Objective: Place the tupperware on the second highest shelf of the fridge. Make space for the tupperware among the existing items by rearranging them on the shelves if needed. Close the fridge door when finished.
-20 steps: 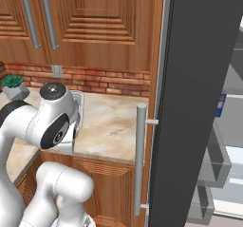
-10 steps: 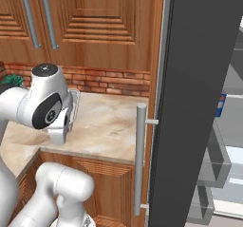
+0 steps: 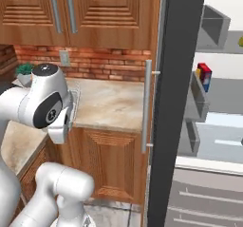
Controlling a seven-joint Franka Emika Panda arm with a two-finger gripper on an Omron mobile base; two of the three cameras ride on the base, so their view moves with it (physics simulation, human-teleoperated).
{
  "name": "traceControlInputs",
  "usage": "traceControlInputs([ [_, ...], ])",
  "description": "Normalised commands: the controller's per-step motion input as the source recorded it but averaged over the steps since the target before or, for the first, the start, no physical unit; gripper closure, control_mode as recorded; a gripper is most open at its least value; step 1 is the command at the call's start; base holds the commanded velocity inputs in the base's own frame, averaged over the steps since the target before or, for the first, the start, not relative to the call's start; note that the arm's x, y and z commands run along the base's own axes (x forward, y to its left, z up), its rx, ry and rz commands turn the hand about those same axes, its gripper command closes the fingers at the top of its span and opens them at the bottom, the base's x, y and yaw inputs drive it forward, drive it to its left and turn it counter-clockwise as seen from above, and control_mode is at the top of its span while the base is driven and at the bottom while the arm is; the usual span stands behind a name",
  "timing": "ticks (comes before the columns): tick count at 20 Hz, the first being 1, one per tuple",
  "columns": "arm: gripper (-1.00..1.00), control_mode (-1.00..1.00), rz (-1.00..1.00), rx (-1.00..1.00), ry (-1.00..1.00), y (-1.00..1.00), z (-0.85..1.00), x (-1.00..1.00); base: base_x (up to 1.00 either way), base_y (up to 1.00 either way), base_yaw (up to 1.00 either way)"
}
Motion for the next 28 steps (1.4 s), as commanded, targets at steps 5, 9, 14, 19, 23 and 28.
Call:
traceControlInputs([
  [5, 1.0, 1.0, 0.0, 0.0, 0.0, 0.0, 0.0, 0.0, -0.98, 0.0, -0.44],
  [9, 1.0, 1.0, 0.0, 0.0, 0.0, 0.0, 0.0, 0.0, -0.71, -0.07, -0.61],
  [14, 1.0, 1.0, 0.0, 0.0, 0.0, 0.0, 0.0, 0.0, -0.13, -0.46, -0.62],
  [19, 1.0, 1.0, 0.0, 0.0, 0.0, 0.0, 0.0, 0.0, 0.06, -0.59, -0.57],
  [23, 1.0, 1.0, 0.0, 0.0, 0.0, 0.0, 0.0, 0.0, 0.39, -0.44, -0.45],
  [28, 1.0, 1.0, 0.0, 0.0, 0.0, 0.0, 0.0, 0.0, 0.79, -0.32, -0.09],
])
